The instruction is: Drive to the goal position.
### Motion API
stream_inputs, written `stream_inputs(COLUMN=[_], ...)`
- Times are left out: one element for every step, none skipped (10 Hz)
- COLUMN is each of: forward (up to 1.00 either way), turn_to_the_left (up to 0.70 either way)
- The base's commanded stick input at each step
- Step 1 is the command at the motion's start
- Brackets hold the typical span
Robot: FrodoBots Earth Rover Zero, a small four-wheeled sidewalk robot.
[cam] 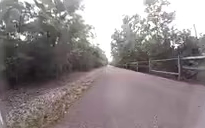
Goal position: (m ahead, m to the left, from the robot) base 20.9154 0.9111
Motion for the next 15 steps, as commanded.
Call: stream_inputs(forward=[0.7,0.7,0.7,0.7,0.7,0.7,0.7,0.7,0.7,0.7,0.7,0.7,0.7,0.7,0.7], turn_to_the_left=[-0.34,-0.02,-0.01,0.0,0.0,0.0,0.0,0.0,0.0,0.0,0.0,0.0,0.0,0.0,0.0])
